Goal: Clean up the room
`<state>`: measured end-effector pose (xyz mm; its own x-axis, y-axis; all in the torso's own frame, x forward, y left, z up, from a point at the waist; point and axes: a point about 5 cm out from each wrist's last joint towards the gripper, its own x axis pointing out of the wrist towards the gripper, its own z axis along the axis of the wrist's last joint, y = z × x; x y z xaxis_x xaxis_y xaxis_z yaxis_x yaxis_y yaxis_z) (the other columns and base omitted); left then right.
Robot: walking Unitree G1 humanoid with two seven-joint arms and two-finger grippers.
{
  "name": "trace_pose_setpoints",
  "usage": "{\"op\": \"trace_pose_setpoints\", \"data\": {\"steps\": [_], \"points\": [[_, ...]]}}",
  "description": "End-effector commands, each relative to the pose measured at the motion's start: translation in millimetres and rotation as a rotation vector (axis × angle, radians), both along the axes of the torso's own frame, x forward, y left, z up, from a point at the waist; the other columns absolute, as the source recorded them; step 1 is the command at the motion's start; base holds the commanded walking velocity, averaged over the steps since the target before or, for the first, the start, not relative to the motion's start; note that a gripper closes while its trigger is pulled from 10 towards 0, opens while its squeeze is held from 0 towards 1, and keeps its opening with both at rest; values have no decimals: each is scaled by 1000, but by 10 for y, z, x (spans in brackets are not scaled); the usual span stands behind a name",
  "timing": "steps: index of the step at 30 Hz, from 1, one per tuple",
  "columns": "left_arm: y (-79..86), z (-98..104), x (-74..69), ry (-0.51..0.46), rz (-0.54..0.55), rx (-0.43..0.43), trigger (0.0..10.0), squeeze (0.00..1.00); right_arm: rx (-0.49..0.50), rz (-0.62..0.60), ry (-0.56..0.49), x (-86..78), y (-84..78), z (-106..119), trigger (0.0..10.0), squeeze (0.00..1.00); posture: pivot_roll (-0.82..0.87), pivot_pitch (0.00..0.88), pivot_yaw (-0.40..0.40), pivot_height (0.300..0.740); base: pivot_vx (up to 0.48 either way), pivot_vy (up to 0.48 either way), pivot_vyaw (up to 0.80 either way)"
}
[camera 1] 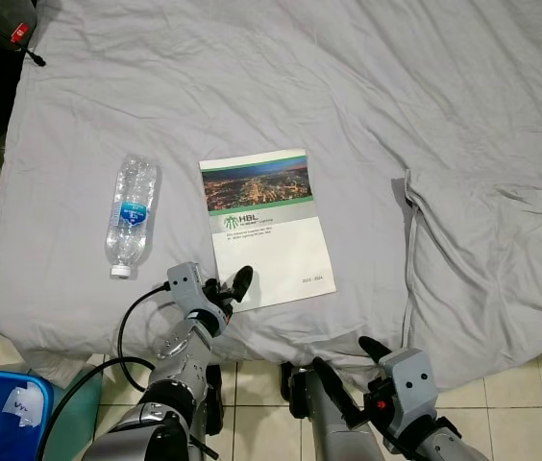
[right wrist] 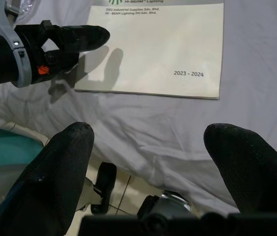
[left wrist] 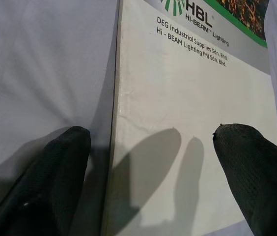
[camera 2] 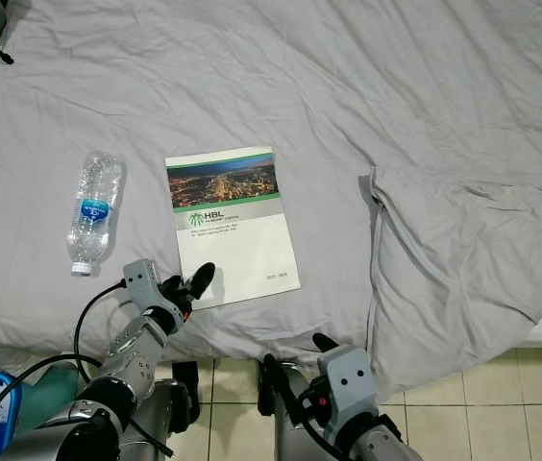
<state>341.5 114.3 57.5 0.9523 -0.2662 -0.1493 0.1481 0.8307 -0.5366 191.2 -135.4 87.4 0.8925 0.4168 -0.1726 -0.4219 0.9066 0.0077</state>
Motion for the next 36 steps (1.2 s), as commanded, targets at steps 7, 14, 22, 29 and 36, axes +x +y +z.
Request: {"op": "trace_pose_setpoints", "data": {"steps": [7,14,22,29,36], "points": [[-200,-292,-206,151,-62,-15,8980,0,-7,0,73,-49,4,-204,10000,0,-283,675,-88,740,0,0,0],[-254,-250,-167,157,-72,-2,0,0,-4,2,67,-77,27,-200,10000,0,-290,677,-90,740,0,0,0],[-255,-315,-214,192,-88,5,0,0,-13,-17,78,-116,-39,-212,10000,0,-300,679,-95,740,0,0,0],[-248,-378,-266,209,-106,50,0,0,-10,-38,89,-139,-64,-233,10000,0,-289,676,-86,740,0,0,0],[-265,-311,-242,121,-145,119,0,0,-2,-51,98,-94,-91,-296,10000,0,-246,611,-60,740,0,0,0]]}}
